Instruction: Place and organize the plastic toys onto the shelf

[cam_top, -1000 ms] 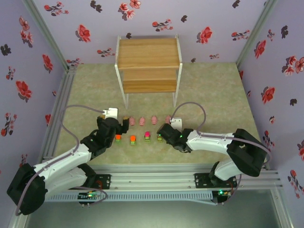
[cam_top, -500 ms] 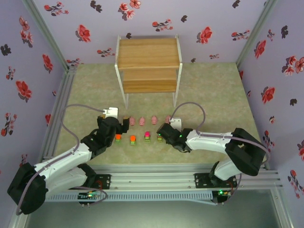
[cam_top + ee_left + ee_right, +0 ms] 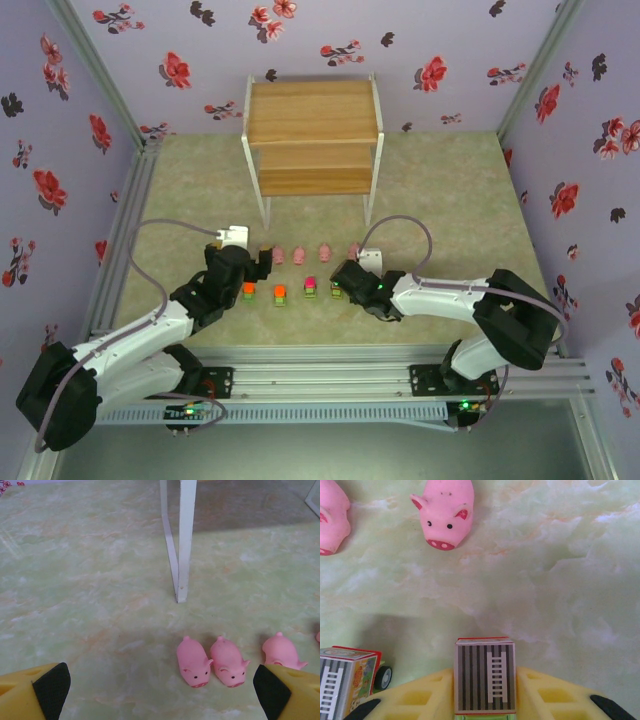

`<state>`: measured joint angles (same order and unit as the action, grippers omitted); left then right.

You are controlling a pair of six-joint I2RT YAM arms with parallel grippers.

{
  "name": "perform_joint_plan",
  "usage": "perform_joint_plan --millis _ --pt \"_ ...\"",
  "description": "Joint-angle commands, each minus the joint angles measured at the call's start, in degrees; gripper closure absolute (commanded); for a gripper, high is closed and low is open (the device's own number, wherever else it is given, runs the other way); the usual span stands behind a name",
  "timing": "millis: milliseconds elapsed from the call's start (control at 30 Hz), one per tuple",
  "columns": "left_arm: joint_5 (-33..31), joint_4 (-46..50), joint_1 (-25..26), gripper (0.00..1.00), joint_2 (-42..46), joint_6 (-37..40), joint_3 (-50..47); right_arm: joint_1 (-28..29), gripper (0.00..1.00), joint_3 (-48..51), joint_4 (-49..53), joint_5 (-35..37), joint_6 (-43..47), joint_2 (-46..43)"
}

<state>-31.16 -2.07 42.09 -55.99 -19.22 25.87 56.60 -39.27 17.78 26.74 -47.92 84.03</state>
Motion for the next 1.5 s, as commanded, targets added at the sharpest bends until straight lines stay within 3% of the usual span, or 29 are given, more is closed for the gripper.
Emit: perform_joint_plan --millis 0,367,633,1133,1467 --pt "0.35 -0.04 -0.51 0.01 -0.39 -0.89 1.6 -0.58 0.92 0.6 0.39 0.18 1.08 0.52" --pt "0.56 0.02 -0.59 0.01 -0.47 -0.9 1.64 -0.66 0.92 0.51 0.5 0.59 1.25 1.06" --pt "0.74 0.04 -0.69 0.01 -0.49 -0.9 1.72 -0.61 0.8 1.42 -0.08 0.55 0.3 1.58" --pt "1.19 -0.13 -0.82 0.02 -1.25 -1.08 1.9 1.28 0.79 4.62 -3.68 1.31 -0.92 2.63" --pt "1.64 -0.48 -0.86 0.02 -1.75 -1.25 2.04 3.69 0.75 6.61 -2.96 5.41 -2.35 -0.93"
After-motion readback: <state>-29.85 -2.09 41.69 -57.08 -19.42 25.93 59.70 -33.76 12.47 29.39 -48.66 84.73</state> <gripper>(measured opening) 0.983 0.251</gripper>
